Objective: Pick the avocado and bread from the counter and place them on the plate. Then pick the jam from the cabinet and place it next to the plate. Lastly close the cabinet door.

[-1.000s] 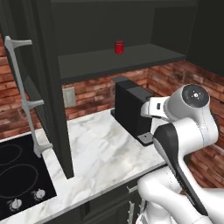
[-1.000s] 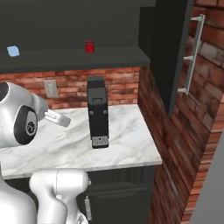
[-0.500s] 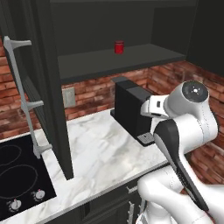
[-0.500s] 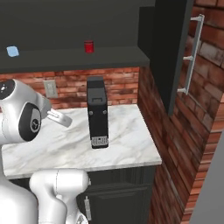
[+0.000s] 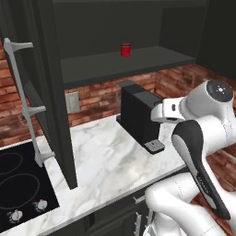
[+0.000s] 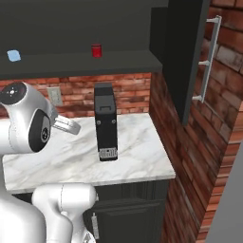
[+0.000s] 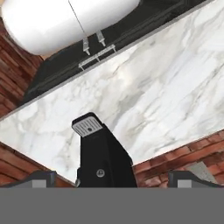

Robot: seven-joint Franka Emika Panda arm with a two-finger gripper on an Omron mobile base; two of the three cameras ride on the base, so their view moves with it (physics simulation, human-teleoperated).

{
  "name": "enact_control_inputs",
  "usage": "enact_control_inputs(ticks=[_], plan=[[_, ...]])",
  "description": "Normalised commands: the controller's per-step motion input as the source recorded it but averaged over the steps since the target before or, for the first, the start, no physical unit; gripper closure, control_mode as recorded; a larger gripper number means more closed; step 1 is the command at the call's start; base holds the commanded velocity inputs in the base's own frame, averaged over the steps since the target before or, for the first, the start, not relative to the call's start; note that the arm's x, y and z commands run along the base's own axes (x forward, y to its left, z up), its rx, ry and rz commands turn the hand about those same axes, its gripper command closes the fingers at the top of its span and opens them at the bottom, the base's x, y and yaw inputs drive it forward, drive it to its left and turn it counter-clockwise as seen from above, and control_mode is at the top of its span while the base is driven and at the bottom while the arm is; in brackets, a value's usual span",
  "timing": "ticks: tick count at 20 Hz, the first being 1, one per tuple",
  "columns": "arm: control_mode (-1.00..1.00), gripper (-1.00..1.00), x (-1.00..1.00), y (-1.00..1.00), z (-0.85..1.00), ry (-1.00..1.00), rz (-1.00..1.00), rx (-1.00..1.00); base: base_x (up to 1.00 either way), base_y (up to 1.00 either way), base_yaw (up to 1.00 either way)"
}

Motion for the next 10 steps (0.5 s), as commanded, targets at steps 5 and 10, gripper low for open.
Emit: enact_control_inputs(ticks=[5,10], plan=[[-1.00,-1.00,-0.35,0.00,0.22,-0.22,0.13,-0.03,0.00,0.00,0.00],[-1.00,-1.00,-0.08,0.00,0.40,-0.17,0.05,-0.09,0.00,0.00,0.00]])
